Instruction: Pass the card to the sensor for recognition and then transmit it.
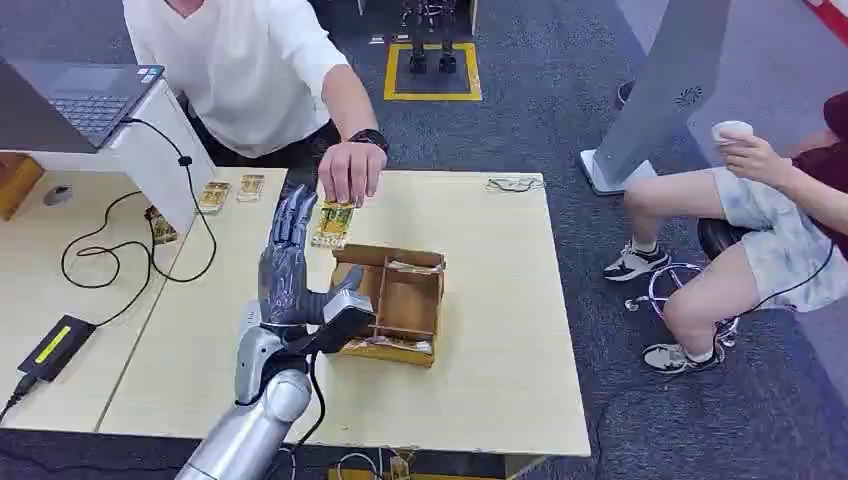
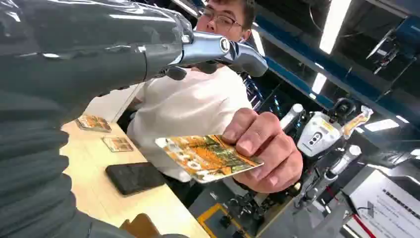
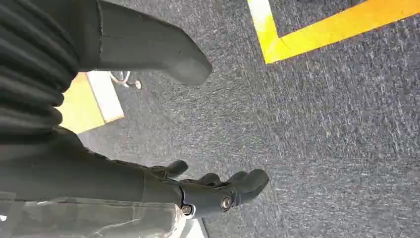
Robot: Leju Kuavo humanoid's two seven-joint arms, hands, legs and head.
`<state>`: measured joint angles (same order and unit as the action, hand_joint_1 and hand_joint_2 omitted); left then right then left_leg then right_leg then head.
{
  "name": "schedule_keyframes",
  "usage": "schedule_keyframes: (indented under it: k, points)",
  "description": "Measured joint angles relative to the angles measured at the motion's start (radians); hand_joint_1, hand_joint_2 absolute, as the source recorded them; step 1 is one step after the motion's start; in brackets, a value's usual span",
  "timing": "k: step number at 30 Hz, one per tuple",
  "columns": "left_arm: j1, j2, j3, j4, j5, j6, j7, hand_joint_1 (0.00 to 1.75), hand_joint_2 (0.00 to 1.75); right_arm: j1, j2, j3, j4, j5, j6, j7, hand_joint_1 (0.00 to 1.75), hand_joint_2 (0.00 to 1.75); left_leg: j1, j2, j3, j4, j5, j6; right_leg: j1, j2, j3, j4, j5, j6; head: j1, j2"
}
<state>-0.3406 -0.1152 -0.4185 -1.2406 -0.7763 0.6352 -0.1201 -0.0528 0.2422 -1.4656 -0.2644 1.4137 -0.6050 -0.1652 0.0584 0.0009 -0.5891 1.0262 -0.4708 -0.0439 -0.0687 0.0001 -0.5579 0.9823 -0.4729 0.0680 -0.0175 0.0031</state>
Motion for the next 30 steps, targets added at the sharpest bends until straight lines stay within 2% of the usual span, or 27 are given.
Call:
schedule_keyframes:
  k: [6, 9, 12, 13, 14, 20, 25, 30]
  points:
    - [-0.012, 0.000, 0.000, 0.011, -0.029, 0.000, 0.015, 0.00, 1.75, 0.000, -0.001, 0.001, 0.005, 0.009, 0.000, 0.005, 0.00, 1.75, 0.000, 0.000, 0.000, 0.000, 0.000, 0.000, 0.000, 0.000, 0.000, 0.000, 0.000, 0.000, 0.000, 0.000]
    - [-0.037, 0.005, 0.000, 0.032, -0.137, 0.037, 0.048, 0.00, 1.75, -0.001, -0.007, 0.010, 0.010, 0.022, 0.000, 0.006, 0.00, 1.75, 0.000, 0.000, 0.000, 0.000, 0.000, 0.000, 0.000, 0.000, 0.000, 0.000, 0.000, 0.000, 0.000, 0.000]
    - [-0.053, 0.008, 0.003, 0.043, -0.201, 0.054, 0.056, 0.00, 1.75, -0.001, -0.012, 0.018, 0.014, 0.031, 0.000, 0.007, 0.00, 1.75, 0.000, 0.000, 0.000, 0.000, 0.000, 0.000, 0.000, 0.000, 0.000, 0.000, 0.000, 0.000, 0.000, 0.000]
    - [-0.052, 0.006, 0.015, 0.043, -0.246, 0.055, 0.044, 1.62, 1.75, -0.001, -0.013, 0.020, 0.016, 0.031, 0.000, 0.007, 0.00, 1.75, 0.000, 0.000, 0.000, 0.000, 0.000, 0.000, 0.000, 0.000, 0.000, 0.000, 0.000, 0.000, 0.000, 0.000]
    - [-0.051, -0.003, 0.046, 0.043, -0.318, 0.056, 0.012, 1.75, 1.75, -0.002, -0.014, 0.022, 0.018, 0.031, -0.001, 0.006, 0.00, 1.75, 0.000, 0.000, 0.000, 0.000, 0.000, 0.000, 0.000, 0.000, 0.000, 0.000, 0.000, 0.000, 0.000, 0.000]
    - [-0.044, -0.089, 0.226, 0.038, -0.437, 0.056, -0.166, 1.75, 1.75, -0.003, -0.014, 0.029, 0.027, 0.030, -0.004, 0.004, 0.00, 1.75, 0.000, 0.000, 0.000, 0.000, 0.000, 0.000, 0.000, 0.000, 0.000, 0.000, 0.000, 0.000, 0.000, 0.000]
    - [-0.036, -0.137, 0.318, 0.032, -0.454, 0.056, -0.198, 1.75, 1.75, -0.005, -0.017, 0.034, 0.032, 0.030, -0.007, 0.004, 0.00, 1.75, 0.000, 0.000, 0.000, 0.000, 0.000, 0.000, 0.000, 0.000, 0.000, 0.000, 0.000, 0.000, 0.000, 0.000]
    - [-0.030, -0.174, 0.381, 0.017, -0.450, 0.058, -0.264, 1.75, 1.75, -0.004, -0.022, 0.050, 0.034, 0.067, -0.024, 0.029, 0.00, 1.75, 0.000, 0.000, 0.000, 0.000, 0.000, 0.000, 0.000, 0.000, 0.000, 0.000, 0.000, 0.000, 0.000, 0.000]
